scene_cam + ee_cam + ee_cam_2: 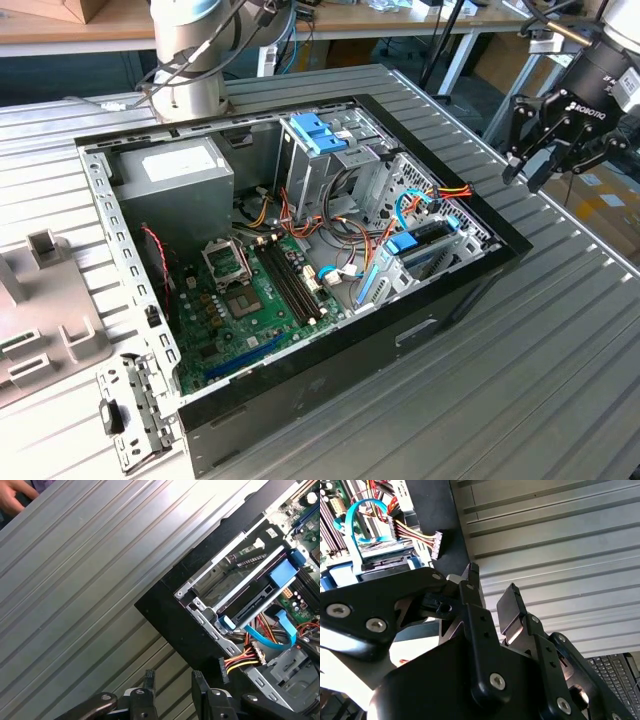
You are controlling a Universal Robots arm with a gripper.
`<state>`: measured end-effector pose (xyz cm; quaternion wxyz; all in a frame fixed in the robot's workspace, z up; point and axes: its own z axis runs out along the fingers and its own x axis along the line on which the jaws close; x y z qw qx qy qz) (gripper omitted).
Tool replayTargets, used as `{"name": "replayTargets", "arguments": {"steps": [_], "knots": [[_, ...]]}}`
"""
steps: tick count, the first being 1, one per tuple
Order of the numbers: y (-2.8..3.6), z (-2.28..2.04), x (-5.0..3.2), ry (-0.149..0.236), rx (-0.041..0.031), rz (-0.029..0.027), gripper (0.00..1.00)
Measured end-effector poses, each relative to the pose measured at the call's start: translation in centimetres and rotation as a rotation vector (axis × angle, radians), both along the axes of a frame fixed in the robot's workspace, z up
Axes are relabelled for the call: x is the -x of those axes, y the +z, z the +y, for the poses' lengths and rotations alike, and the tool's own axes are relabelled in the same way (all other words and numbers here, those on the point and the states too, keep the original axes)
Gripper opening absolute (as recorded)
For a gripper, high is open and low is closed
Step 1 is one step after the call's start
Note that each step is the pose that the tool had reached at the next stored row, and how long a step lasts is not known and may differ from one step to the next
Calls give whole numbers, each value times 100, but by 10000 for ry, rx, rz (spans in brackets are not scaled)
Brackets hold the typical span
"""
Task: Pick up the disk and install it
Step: 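Insert the first disk wire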
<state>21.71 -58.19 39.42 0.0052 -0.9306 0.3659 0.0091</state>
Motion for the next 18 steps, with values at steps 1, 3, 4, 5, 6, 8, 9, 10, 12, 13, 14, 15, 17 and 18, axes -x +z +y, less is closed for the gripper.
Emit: {"name": "replayTargets", "arguments": {"steps": [1, 3, 4, 5, 6, 8, 9, 10, 12, 13, 14, 15, 17, 18], "knots": [[-9, -1, 9, -1, -19, 0, 42], [-22, 0, 75, 2, -88, 0, 42], [-27, 0, 115, 3, -112, 0, 42], [-34, 2, 159, 14, -153, 0, 42], [-40, 5, 174, 29, -176, 0, 42], [-52, 12, 185, 121, -223, 1, 42], [-57, 16, 188, 175, -240, 1, 42], [-68, 25, 195, 274, -277, 2, 42], [-88, 45, 210, 385, -341, 3, 42], [-96, 56, 217, 407, -367, 3, 42], [-110, 83, 233, 433, -408, 2, 42], [-125, 106, 256, 450, -448, 1, 42], [-159, 124, 294, 508, -547, -1, 42], [-175, 131, 296, 698, -550, 5, 42]]}}
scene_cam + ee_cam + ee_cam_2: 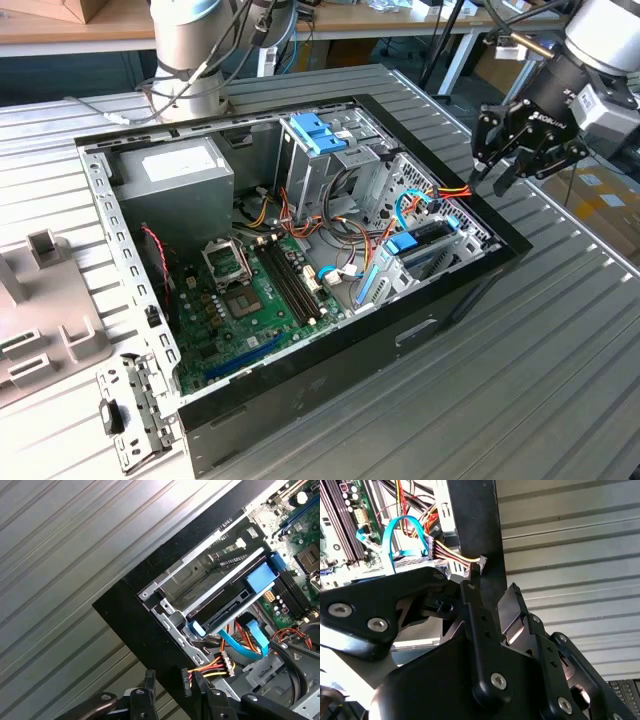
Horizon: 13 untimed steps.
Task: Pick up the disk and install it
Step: 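Insert the first disk wire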
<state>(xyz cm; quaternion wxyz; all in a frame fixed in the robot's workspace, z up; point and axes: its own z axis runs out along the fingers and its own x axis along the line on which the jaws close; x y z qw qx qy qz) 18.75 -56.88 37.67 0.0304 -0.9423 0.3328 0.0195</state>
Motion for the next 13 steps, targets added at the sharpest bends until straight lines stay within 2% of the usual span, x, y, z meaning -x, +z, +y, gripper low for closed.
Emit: {"name": "replayTargets", "arguments": {"steps": [2, 7, 9, 13], "knots": [[-27, 23, 0, 432, -9, -1, 42], [-78, 96, 0, 696, -33, -1, 42], [-105, 103, 1, 795, -51, 0, 42], [-112, 102, 5, 1048, -74, -1, 42]]}}
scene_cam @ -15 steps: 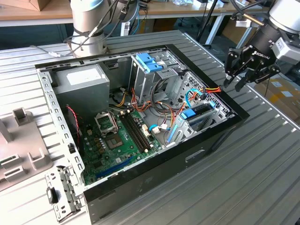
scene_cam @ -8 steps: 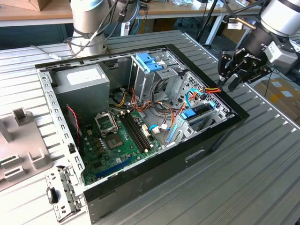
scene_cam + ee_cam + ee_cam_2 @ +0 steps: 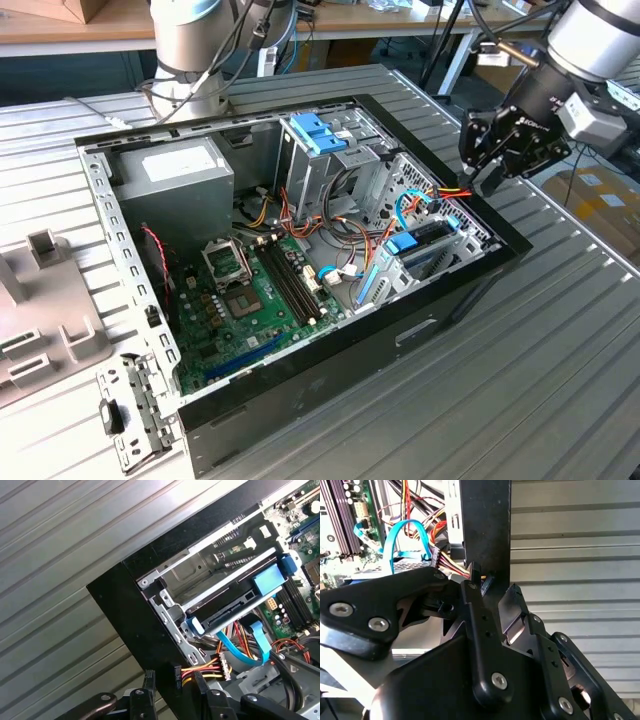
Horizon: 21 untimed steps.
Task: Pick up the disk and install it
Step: 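Insert the first disk wire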
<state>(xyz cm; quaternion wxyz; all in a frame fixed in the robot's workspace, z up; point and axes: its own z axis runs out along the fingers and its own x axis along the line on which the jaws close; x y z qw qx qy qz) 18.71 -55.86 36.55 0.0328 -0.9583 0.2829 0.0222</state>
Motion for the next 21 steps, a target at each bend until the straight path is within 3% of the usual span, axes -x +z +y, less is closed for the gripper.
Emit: {"name": "replayTargets", "arguments": {"steps": [9, 10, 12, 21], "knots": [[-10, -23, 5, 102, -12, 0, 41], [-10, -24, 5, 103, -13, 1, 27], [-10, -24, 5, 103, -11, 0, 17], [3, -26, 6, 102, -25, 2, 17]]}}
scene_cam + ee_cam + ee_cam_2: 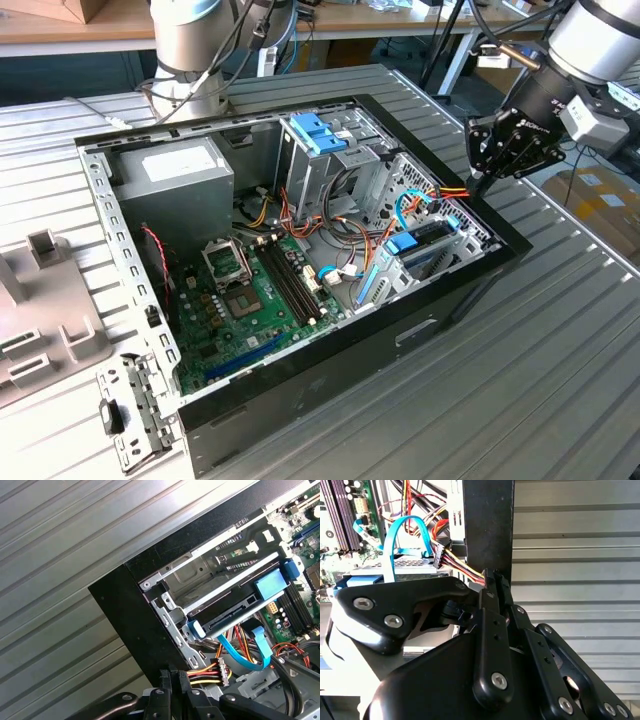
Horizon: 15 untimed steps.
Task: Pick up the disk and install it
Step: 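Insert the first disk wire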
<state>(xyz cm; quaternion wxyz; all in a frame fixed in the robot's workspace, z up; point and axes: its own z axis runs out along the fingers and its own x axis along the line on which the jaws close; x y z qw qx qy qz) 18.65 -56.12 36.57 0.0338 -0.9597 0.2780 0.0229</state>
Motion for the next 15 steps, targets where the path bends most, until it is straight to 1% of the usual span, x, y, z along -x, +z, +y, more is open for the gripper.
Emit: {"name": "replayTargets", "arguments": {"steps": [2, 5, 13, 15], "knots": [[29, 1, 0, 0, -17, -1, 17], [55, 0, 1, 0, -47, -1, 17], [57, 1, 12, 0, -147, -2, 17], [56, 1, 12, 1, -151, -1, 17]]}}
